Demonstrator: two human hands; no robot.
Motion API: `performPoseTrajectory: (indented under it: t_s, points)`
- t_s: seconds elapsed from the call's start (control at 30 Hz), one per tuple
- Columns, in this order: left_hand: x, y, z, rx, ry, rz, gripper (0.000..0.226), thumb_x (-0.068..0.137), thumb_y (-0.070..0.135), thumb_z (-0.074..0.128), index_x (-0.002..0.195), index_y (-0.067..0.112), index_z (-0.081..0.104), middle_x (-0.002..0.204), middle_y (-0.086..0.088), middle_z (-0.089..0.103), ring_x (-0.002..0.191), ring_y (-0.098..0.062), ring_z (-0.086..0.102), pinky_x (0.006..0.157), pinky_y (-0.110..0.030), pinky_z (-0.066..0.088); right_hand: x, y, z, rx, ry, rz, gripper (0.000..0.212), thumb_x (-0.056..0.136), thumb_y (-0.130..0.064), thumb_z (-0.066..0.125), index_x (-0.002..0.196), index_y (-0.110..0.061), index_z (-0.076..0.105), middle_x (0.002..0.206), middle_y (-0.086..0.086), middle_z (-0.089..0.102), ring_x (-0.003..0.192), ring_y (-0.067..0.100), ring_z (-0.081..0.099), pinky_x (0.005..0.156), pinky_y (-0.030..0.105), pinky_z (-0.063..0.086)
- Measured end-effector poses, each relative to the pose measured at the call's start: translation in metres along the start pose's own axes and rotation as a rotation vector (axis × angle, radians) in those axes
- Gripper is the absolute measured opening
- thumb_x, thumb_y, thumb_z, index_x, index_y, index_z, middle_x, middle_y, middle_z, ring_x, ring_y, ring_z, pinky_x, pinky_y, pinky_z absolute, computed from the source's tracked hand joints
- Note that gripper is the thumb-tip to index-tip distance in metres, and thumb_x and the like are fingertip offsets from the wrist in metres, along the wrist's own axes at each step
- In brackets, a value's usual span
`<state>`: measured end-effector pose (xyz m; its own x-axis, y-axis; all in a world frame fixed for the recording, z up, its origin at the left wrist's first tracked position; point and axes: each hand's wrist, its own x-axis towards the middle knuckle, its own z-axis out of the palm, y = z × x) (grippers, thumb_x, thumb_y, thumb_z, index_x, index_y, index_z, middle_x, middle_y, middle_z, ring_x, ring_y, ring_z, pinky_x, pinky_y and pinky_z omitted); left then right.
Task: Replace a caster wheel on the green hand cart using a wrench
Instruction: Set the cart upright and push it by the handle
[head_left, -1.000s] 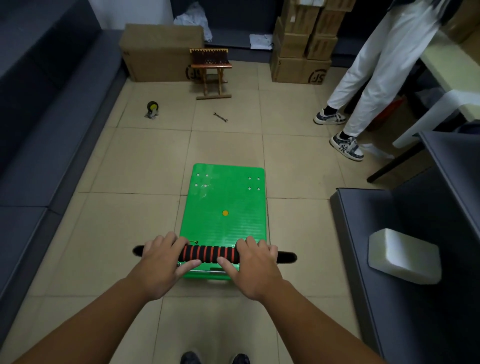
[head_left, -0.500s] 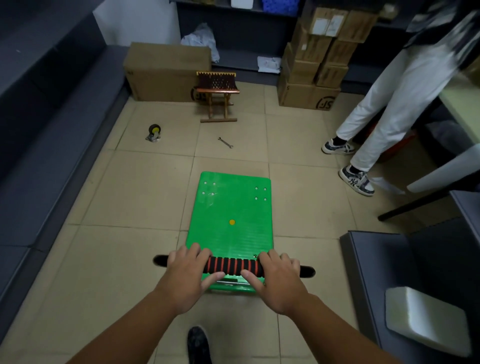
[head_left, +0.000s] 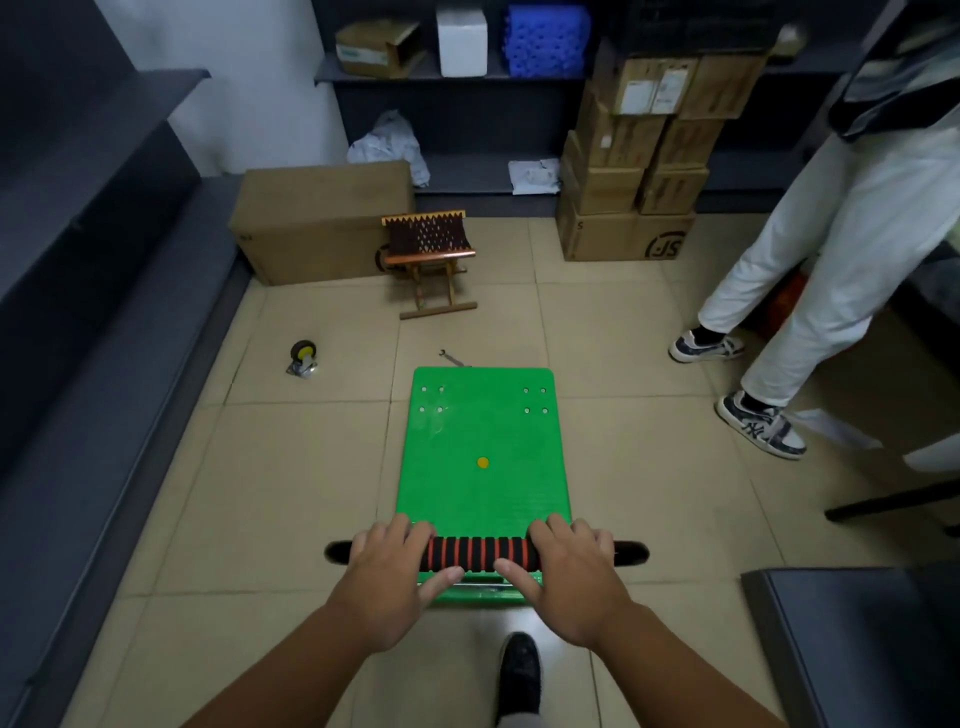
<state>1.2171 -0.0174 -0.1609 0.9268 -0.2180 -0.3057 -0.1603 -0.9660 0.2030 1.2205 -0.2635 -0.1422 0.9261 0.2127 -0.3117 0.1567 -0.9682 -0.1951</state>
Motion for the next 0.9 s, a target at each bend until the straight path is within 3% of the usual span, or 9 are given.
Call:
performPoseTrajectory:
  t_s: [0.07, 0.23, 0.4, 0.67, 0.9]
  points:
    - [0.029, -0.005, -0.014, -0.014, -0.004, -0.002, 0.066, 0.093, 0.079, 0.028, 0.135, 0.033, 0.048, 0.113, 0.012, 0.041, 0.103, -0.01, 0.04, 0.097, -0.032, 0.031, 0.032, 0.005, -0.012, 0.002, -0.021, 0.003, 0.076, 0.081, -0.083, 0.004, 0.112, -0.03, 0.048, 0.109, -0.009, 0.05, 0.1, 0.018, 0.044, 0.094, 0.039, 0.031]
    - [0.097, -0.017, -0.042, 0.001, -0.002, -0.017, 0.061, 0.096, 0.075, 0.034, 0.136, 0.03, 0.047, 0.114, 0.009, 0.044, 0.103, -0.012, 0.041, 0.098, -0.032, 0.034, 0.105, 0.017, -0.038, -0.001, -0.059, 0.001, 0.062, 0.093, -0.078, 0.023, 0.115, -0.027, 0.049, 0.113, -0.003, 0.052, 0.103, 0.023, 0.047, 0.093, 0.042, 0.032]
    - [0.133, -0.023, -0.055, 0.005, 0.001, -0.028, 0.058, 0.097, 0.073, 0.036, 0.135, 0.029, 0.047, 0.108, 0.01, 0.042, 0.098, -0.01, 0.038, 0.095, -0.03, 0.033, 0.142, 0.023, -0.051, 0.003, -0.075, -0.001, 0.061, 0.093, -0.078, 0.025, 0.115, -0.026, 0.049, 0.114, -0.002, 0.053, 0.104, 0.023, 0.048, 0.095, 0.042, 0.032]
    - [0.135, -0.023, -0.051, -0.011, 0.02, -0.014, 0.055, 0.098, 0.072, 0.036, 0.131, 0.03, 0.048, 0.107, 0.01, 0.045, 0.101, -0.013, 0.044, 0.095, -0.031, 0.035, 0.148, 0.026, -0.057, -0.038, -0.109, -0.011, 0.064, 0.093, -0.077, 0.024, 0.121, -0.026, 0.049, 0.118, -0.001, 0.054, 0.108, 0.024, 0.05, 0.099, 0.044, 0.034]
    - [0.094, -0.018, -0.035, -0.031, -0.016, 0.023, 0.056, 0.098, 0.074, 0.032, 0.131, 0.031, 0.046, 0.113, 0.008, 0.048, 0.105, -0.015, 0.045, 0.097, -0.033, 0.033, 0.101, 0.018, -0.047, -0.035, -0.158, 0.017, 0.064, 0.094, -0.077, 0.024, 0.124, -0.026, 0.047, 0.121, -0.001, 0.053, 0.111, 0.024, 0.049, 0.101, 0.044, 0.034]
